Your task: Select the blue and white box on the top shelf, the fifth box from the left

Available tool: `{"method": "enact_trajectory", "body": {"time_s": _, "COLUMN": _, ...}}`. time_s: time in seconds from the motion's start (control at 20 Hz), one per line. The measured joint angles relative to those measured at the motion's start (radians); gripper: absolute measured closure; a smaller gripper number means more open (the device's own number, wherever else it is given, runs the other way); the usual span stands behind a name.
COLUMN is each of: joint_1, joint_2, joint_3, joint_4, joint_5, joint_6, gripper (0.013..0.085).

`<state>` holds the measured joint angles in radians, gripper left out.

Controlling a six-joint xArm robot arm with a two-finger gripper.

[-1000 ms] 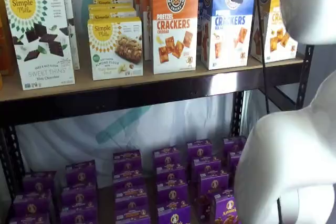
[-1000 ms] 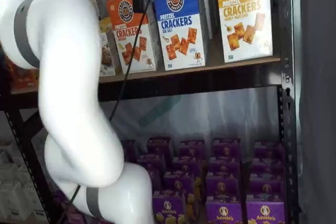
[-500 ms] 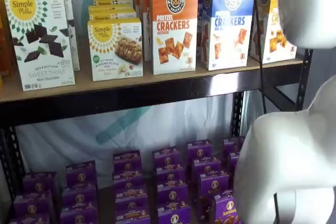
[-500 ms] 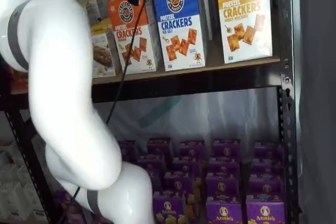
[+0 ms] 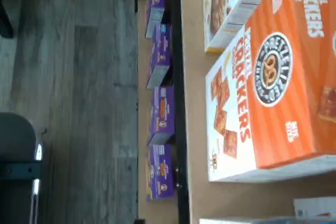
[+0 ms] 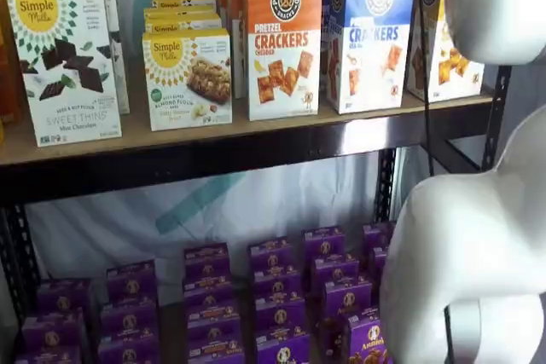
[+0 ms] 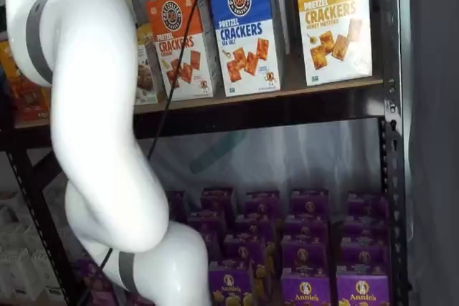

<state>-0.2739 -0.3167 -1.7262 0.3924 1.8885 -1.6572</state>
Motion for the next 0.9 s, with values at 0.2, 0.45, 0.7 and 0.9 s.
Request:
{"method": "enact_trajectory", "body": {"time_s": 0.2, "joint_1": -0.012, "joint_2": -0.017, "joint_3": 0.028, "joint_4": 0.019, "joint_5": -0.072, "joint_6": -0.008, "gripper": 0.0130}}
{"method": "enact_trajectory", "body": {"time_s": 0.45, "joint_1": -0.003, "joint_2": -0.004, "joint_3": 0.043, "joint_4": -0.006, "joint_5": -0.126, "joint_6": -0.022, "gripper": 0.0130}}
{"method": "enact_trajectory", "body": {"time_s": 0.7, "joint_1": -0.008, "joint_2": 0.018, "joint_3": 0.065, "joint_4": -0.012, "joint_5": -0.173, "joint_6": -0.044, "gripper": 0.0130}}
{"method": "enact_trajectory", "body": {"time_s": 0.9, "joint_1": -0.030, "joint_2": 0.036, "joint_3": 0.070, "joint_4": 0.025, "joint_5": -0.203, "joint_6": -0.058, "gripper": 0.0130}}
